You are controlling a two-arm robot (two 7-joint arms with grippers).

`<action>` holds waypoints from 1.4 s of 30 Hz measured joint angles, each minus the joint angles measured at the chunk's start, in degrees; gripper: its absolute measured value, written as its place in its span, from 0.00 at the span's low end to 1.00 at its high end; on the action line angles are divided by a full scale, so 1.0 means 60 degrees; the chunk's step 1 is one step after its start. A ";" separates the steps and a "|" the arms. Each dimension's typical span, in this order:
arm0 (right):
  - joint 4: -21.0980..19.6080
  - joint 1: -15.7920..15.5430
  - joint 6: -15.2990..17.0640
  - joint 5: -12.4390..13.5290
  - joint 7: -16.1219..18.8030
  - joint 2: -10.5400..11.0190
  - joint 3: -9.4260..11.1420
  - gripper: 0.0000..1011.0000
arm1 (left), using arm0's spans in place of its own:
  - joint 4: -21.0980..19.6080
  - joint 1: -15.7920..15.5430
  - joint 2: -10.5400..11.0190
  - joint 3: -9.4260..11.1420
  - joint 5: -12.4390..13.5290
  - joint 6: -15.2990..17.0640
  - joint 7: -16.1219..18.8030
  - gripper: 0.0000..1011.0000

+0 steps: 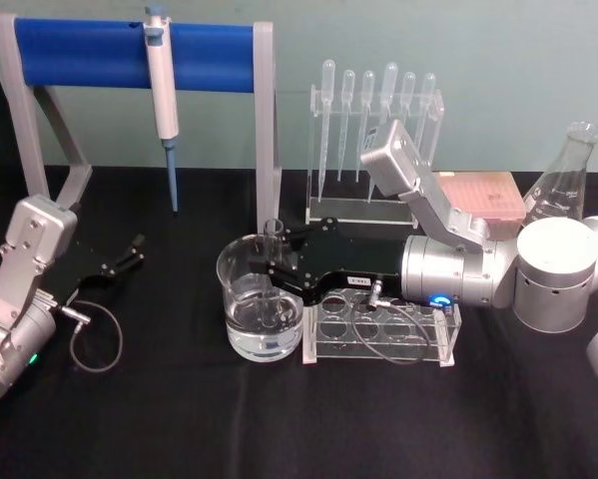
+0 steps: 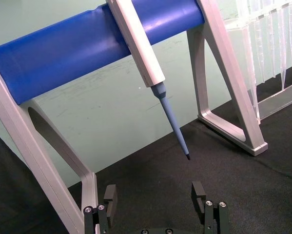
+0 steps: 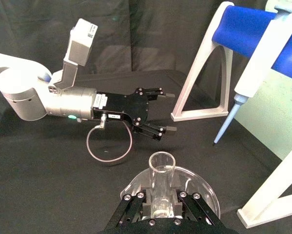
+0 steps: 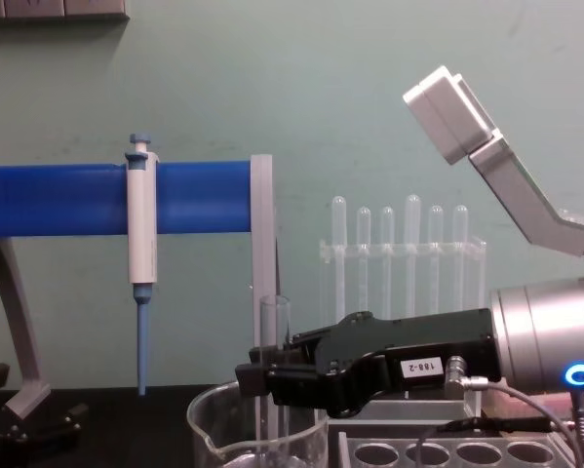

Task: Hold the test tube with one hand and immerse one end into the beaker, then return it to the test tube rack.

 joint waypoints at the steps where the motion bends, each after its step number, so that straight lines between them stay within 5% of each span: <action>1: 0.0037 -0.0009 -0.0002 0.0002 0.0005 -0.0019 0.0011 0.22 | 0.0000 0.0000 0.0000 0.0000 0.0000 0.0000 0.0000 0.99; 42: 0.0090 -0.0008 0.0000 0.0035 0.0033 -0.0041 0.0026 0.22 | 0.0000 -0.0001 0.0000 0.0000 0.0000 0.0000 0.0000 0.99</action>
